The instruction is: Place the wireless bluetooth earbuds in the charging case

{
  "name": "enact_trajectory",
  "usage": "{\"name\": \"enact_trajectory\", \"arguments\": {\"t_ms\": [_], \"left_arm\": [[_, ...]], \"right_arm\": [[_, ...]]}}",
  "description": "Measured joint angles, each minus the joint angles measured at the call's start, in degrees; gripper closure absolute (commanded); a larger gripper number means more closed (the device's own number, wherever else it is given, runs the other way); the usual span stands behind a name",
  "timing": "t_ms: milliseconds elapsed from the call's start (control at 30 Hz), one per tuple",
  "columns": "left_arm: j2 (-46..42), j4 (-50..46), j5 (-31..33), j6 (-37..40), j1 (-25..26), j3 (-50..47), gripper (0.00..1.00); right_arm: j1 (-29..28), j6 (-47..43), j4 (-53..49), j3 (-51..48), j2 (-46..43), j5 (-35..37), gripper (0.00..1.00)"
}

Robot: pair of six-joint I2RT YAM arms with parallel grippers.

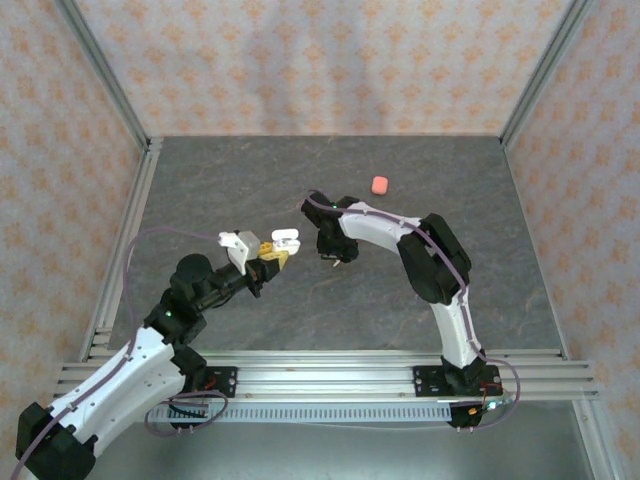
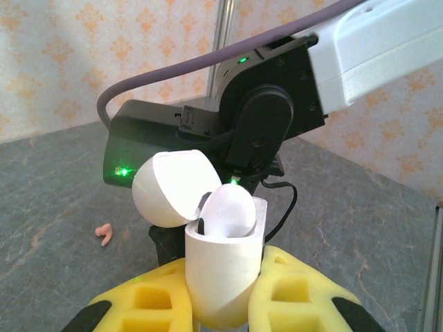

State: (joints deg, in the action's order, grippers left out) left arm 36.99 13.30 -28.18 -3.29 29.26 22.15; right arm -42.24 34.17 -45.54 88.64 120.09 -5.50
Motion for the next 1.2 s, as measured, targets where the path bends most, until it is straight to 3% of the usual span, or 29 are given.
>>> {"name": "enact_trajectory", "arguments": {"t_ms": [633,1200], "left_arm": [[4.7,5.9,-1.9,-0.3,0.5,-1.3,1.0],[5.1,11.1,0.9,0.0,4.2,-3.1,1.0]], "right_arm": [[-0.4,-6.0,5.3,-7.2,-11.8,7.0,0.77],[-0.7,-11.8,13.0,-12.0,-29.0,8.1,0.77]]}}
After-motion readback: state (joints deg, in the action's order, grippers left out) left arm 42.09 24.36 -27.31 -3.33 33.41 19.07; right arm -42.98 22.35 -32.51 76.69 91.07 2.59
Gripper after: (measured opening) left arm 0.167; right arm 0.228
